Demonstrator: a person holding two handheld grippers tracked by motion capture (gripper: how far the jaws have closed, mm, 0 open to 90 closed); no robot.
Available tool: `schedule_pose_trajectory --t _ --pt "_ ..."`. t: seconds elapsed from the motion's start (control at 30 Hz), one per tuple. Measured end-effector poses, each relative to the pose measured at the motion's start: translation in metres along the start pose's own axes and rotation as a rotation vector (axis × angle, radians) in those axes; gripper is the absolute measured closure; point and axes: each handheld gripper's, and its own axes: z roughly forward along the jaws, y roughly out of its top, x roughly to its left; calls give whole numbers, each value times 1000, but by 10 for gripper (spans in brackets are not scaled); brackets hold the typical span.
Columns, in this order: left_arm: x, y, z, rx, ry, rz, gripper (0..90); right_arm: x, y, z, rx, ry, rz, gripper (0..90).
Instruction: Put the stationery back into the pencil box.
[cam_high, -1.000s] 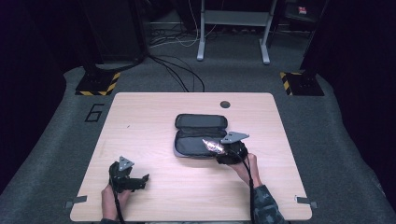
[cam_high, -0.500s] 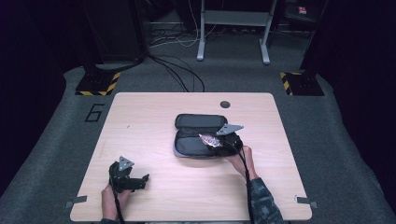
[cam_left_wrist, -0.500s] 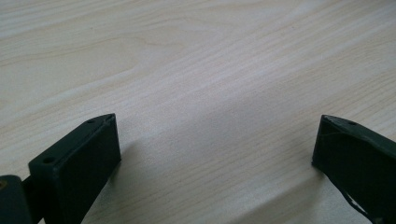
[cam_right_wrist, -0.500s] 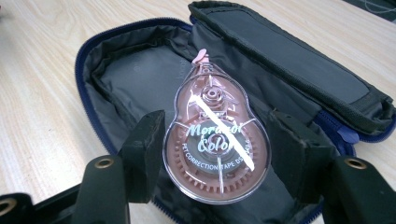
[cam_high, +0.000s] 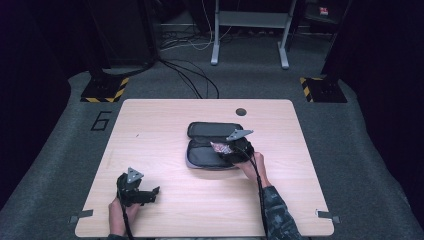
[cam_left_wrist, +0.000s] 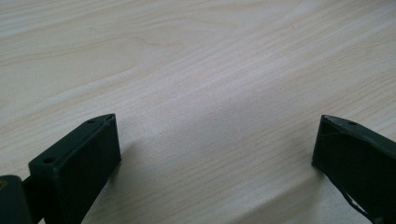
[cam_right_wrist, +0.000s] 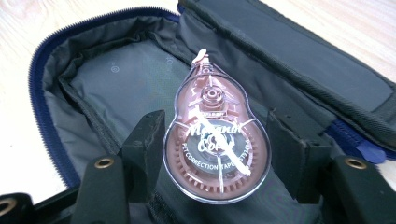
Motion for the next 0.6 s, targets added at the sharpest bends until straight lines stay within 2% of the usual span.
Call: schedule_pose_trajectory --t 0.03,0.07,0.1,0.17,0.27,0.3,0.33,0.4,0.57,0.6 --pt "0 0 0 1 -1 3 9 -1 0 2 0 2 -12 389" --pt "0 0 0 1 -1 3 9 0 0 4 7 5 2 389" --pt "0 0 0 0 -1 3 9 -1 0 6 7 10 -8 390" --pt "0 0 0 -1 0 4 9 0 0 9 13 9 5 390" --pt "0 0 0 -1 0 4 9 1 1 14 31 16 -10 389" --pt "0 0 0 -1 0 -2 9 2 1 17 22 6 -10 389" --pt "0 0 0 -1 0 4 9 4 2 18 47 9 4 389" --pt "0 0 0 0 0 -1 9 3 2 21 48 7 -16 389" --pt "0 0 0 1 -1 3 9 5 2 27 79 0 -17 388" --pt "0 0 0 1 -1 2 9 6 2 28 73 -3 -3 388"
